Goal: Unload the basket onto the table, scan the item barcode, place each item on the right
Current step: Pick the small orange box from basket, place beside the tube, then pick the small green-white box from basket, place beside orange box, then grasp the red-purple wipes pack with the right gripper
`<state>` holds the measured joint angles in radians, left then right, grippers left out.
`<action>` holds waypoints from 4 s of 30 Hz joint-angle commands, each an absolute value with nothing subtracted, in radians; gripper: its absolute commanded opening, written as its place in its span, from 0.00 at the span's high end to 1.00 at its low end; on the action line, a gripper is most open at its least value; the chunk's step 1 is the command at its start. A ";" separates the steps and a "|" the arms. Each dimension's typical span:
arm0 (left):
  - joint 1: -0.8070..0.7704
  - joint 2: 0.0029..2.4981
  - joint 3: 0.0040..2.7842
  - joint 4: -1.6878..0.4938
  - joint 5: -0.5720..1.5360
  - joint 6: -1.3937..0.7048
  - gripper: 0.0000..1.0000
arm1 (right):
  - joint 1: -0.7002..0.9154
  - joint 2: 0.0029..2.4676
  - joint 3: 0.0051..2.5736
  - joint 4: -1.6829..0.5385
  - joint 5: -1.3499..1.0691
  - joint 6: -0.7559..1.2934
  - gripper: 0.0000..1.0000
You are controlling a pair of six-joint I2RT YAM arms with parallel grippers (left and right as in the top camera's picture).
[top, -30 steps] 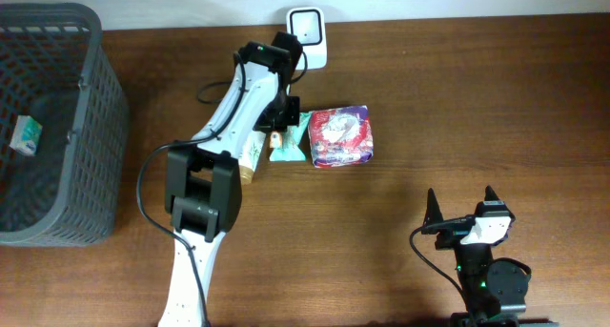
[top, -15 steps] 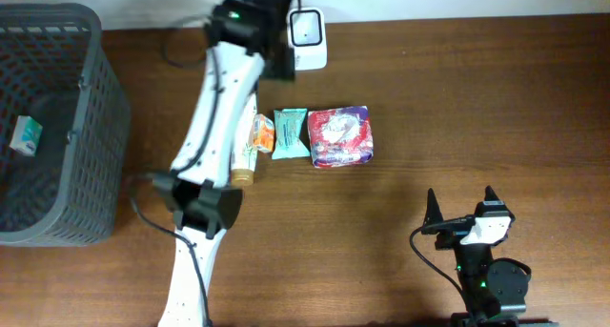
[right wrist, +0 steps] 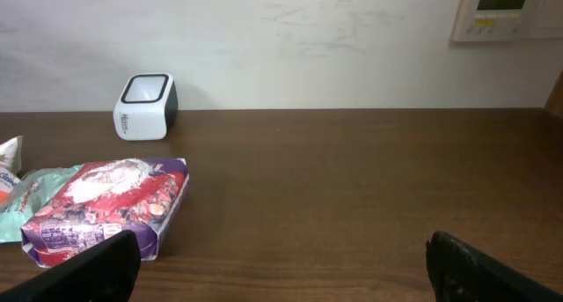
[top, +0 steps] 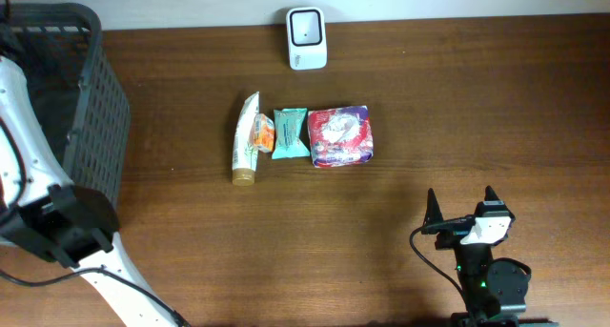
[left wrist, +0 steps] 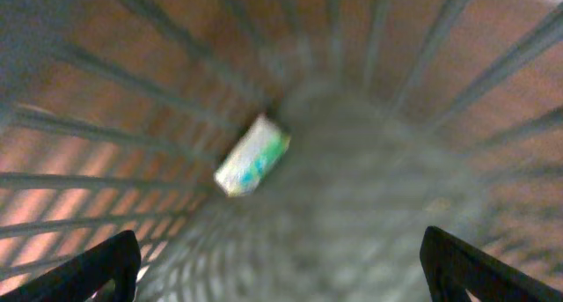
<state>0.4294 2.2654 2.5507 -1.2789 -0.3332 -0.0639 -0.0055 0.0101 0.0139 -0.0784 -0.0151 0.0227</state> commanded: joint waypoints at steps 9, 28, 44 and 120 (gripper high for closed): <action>0.515 2.276 1.979 -0.773 -0.352 0.471 0.04 | 0.000 0.004 0.006 -0.080 -0.006 0.023 0.01; 0.610 2.377 1.978 -0.704 -0.142 0.510 0.53 | 0.000 0.004 0.006 -0.080 -0.006 0.023 0.01; 0.272 1.633 2.024 -0.922 0.656 -0.299 1.00 | 0.000 0.004 0.006 -0.080 -0.006 0.023 0.01; 0.072 2.206 2.964 -1.688 -0.042 -0.253 0.01 | 0.000 1.521 1.402 -0.797 -0.640 0.068 0.00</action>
<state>0.0708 2.2257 2.9547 -1.6875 -0.0341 -0.2684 -0.0048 1.4364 1.3861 -0.7937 -0.6235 0.0021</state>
